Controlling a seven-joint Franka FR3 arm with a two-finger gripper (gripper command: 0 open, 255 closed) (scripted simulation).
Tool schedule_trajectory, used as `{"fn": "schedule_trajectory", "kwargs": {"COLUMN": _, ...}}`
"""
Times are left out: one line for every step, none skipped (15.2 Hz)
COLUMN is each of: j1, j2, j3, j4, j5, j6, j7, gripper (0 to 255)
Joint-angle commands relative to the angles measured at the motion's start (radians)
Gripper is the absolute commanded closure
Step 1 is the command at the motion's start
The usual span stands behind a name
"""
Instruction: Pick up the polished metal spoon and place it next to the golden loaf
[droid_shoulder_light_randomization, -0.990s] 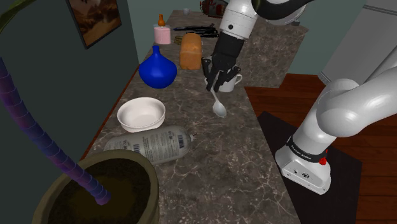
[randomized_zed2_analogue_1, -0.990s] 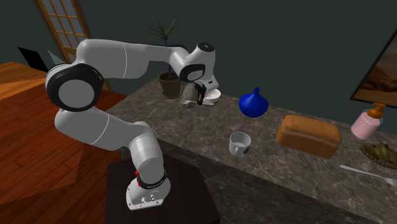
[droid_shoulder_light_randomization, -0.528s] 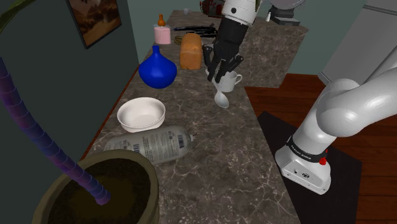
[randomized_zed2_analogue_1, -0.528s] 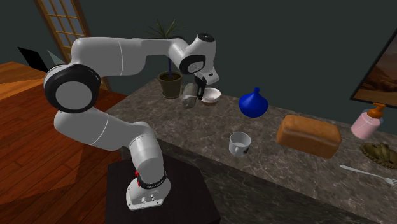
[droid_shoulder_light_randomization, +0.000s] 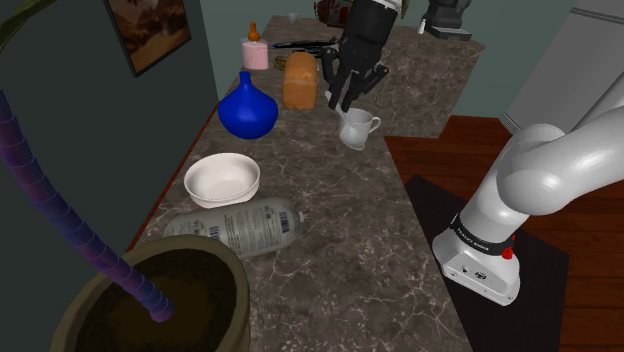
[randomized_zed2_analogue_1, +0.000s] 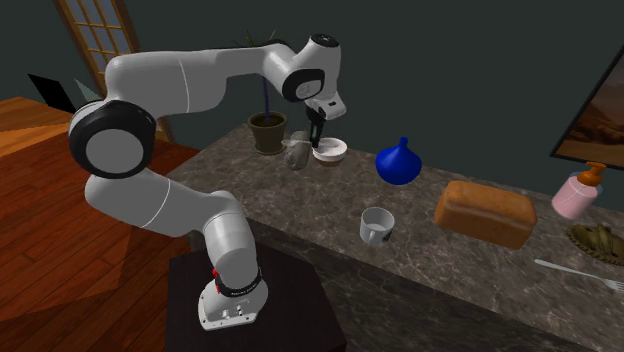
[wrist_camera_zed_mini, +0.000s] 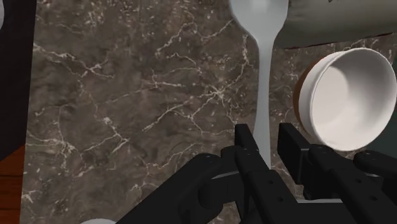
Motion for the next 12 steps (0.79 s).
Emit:
{"fn": "schedule_trajectory", "kwargs": {"j1": -0.01, "j2": 0.005, "j3": -0.022, "j4": 0.008, "j5": -0.013, "j6": -0.012, "j7": -0.022, "gripper": 255}}
{"fn": "schedule_trajectory", "kwargs": {"j1": -0.019, "j2": 0.01, "j3": -0.043, "j4": 0.01, "j5": -0.024, "j6": -0.017, "j7": -0.045, "gripper": 255}}
{"fn": "schedule_trajectory", "kwargs": {"j1": -0.029, "j2": 0.017, "j3": -0.063, "j4": 0.013, "j5": -0.035, "j6": -0.021, "j7": -0.068, "gripper": 255}}
{"fn": "schedule_trajectory", "kwargs": {"j1": -0.038, "j2": 0.026, "j3": -0.083, "j4": 0.018, "j5": -0.046, "j6": -0.026, "j7": -0.091, "gripper": 255}}
{"fn": "schedule_trajectory", "kwargs": {"j1": -0.048, "j2": 0.035, "j3": -0.103, "j4": 0.023, "j5": -0.057, "j6": -0.03, "j7": -0.114, "gripper": 255}}
{"fn": "schedule_trajectory", "kwargs": {"j1": -0.057, "j2": 0.046, "j3": -0.123, "j4": 0.03, "j5": -0.068, "j6": -0.034, "j7": -0.137, "gripper": 255}}
{"fn": "schedule_trajectory", "kwargs": {"j1": -0.067, "j2": 0.057, "j3": -0.142, "j4": 0.038, "j5": -0.079, "j6": -0.038, "j7": -0.16, "gripper": 255}}
{"fn": "schedule_trajectory", "kwargs": {"j1": -0.076, "j2": 0.07, "j3": -0.161, "j4": 0.047, "j5": -0.09, "j6": -0.041, "j7": -0.182, "gripper": 255}}
{"fn": "schedule_trajectory", "kwargs": {"j1": -0.085, "j2": 0.083, "j3": -0.18, "j4": 0.057, "j5": -0.1, "j6": -0.045, "j7": -0.205, "gripper": 255}}
{"fn": "schedule_trajectory", "kwargs": {"j1": -0.094, "j2": 0.098, "j3": -0.199, "j4": 0.068, "j5": -0.11, "j6": -0.049, "j7": -0.227, "gripper": 255}}
{"fn": "schedule_trajectory", "kwargs": {"j1": -0.103, "j2": 0.114, "j3": -0.217, "j4": 0.081, "j5": -0.12, "j6": -0.052, "j7": -0.249, "gripper": 255}}
{"fn": "schedule_trajectory", "kwargs": {"j1": -0.111, "j2": 0.13, "j3": -0.235, "j4": 0.094, "j5": -0.129, "j6": -0.056, "j7": -0.271, "gripper": 255}}
